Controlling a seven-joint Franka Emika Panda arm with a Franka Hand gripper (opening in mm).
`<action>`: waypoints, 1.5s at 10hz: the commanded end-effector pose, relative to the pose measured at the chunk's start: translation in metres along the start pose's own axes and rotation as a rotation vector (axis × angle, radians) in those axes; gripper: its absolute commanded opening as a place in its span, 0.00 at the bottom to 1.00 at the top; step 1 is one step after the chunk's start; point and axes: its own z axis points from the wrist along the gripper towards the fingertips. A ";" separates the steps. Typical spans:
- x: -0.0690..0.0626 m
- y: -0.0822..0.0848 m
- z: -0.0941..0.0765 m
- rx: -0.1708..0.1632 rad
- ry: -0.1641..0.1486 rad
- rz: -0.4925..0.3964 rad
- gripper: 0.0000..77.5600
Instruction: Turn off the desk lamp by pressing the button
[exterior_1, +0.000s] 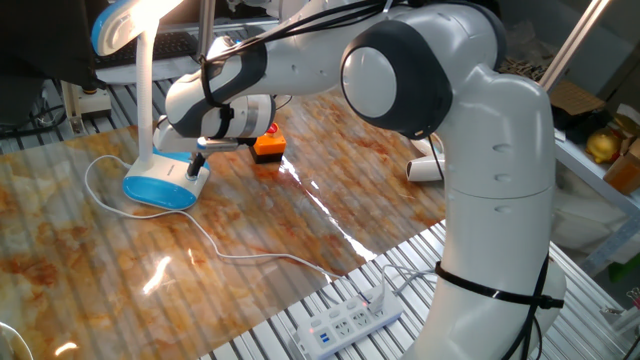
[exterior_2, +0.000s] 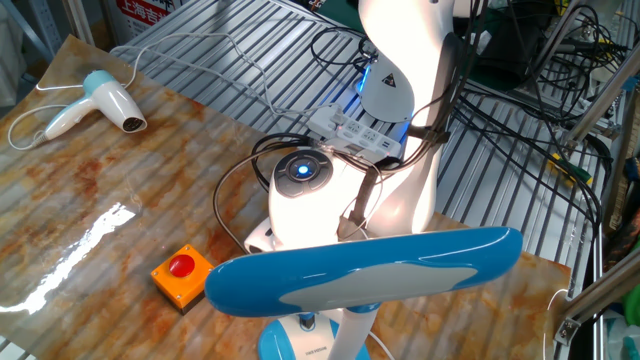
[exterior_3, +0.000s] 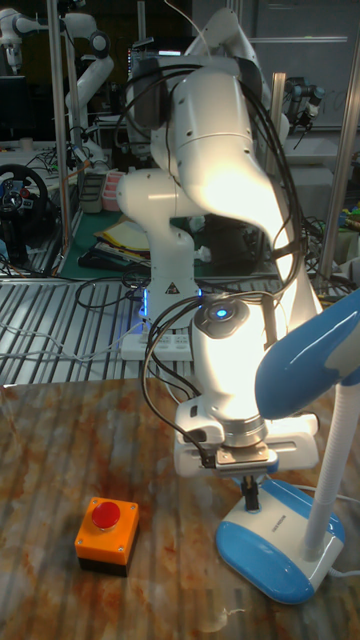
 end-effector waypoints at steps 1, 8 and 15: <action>-0.002 0.000 0.001 -0.002 -0.004 0.001 0.00; -0.002 0.001 0.010 -0.003 -0.004 0.001 0.00; 0.003 0.001 0.020 -0.003 -0.006 0.004 0.00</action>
